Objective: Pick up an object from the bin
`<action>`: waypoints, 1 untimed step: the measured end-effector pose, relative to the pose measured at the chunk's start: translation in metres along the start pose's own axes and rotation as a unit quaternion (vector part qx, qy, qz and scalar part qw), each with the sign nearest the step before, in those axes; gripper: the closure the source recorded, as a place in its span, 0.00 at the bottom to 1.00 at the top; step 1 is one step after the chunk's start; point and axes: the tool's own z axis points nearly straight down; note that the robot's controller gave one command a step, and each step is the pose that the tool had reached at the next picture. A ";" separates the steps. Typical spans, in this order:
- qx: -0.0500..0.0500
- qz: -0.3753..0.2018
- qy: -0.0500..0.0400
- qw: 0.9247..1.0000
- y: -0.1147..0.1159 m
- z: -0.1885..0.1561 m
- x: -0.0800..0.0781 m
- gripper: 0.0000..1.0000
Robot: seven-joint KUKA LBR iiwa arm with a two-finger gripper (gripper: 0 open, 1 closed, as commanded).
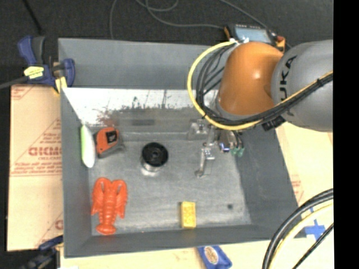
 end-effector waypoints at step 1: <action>0.000 0.000 -0.004 1.000 0.000 -0.005 -0.001 0.00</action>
Offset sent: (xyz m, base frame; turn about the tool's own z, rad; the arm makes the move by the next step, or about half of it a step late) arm 0.0416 0.0666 -0.1182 0.0234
